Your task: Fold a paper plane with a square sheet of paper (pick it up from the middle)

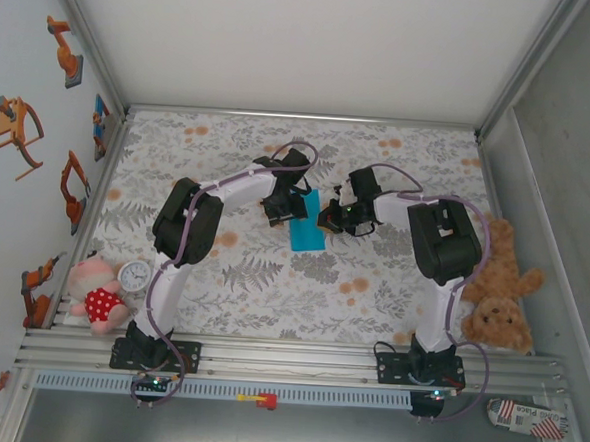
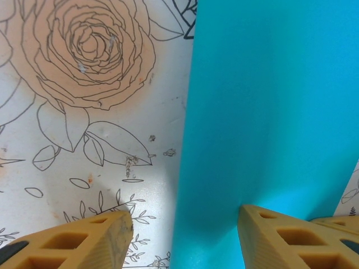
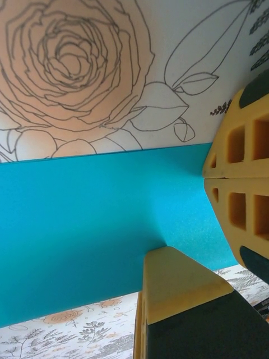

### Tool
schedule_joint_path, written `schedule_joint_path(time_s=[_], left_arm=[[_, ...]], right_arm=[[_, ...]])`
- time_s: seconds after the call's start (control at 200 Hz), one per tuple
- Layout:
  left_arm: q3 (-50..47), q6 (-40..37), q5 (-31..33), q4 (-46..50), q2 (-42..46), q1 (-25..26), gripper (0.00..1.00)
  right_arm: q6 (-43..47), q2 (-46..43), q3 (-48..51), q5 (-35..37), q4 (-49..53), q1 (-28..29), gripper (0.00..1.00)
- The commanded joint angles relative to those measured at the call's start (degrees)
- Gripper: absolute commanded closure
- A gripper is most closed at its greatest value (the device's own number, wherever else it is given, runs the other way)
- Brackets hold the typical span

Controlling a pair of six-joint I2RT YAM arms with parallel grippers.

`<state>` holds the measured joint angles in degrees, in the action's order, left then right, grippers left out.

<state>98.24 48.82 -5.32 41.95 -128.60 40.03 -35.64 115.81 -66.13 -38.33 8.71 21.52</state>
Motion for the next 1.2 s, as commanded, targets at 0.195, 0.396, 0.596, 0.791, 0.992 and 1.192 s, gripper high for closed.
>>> schedule_joint_path(time_s=[0.195,0.396,0.596,0.791,0.992,1.192], left_arm=[[-6.0,-1.8,-3.2,-2.6,0.7,0.0,0.41],[-11.0,-1.0,-1.8,-5.5,10.0,-0.8,0.40],[-18.8,-0.6,-3.4,-12.1,18.5,-2.0,0.41],[-22.1,-0.9,-9.9,-20.1,22.6,-2.2,0.48],[-20.9,-0.6,-14.4,-22.0,19.4,-1.5,0.60],[-17.8,-0.5,-18.5,-22.1,14.9,-1.0,0.69]], right_arm=[[-2.9,-0.9,5.3,8.1,4.7,2.2,0.98],[-13.6,-4.6,11.8,12.1,-0.8,6.2,0.99],[-21.1,-6.9,15.5,15.9,-4.2,9.1,1.00],[-22.9,-7.2,16.3,17.1,-5.1,9.3,1.00],[-22.7,-6.5,15.9,16.4,-5.2,9.3,1.00],[-21.9,-6.3,15.5,15.7,-5.1,9.3,1.00]])
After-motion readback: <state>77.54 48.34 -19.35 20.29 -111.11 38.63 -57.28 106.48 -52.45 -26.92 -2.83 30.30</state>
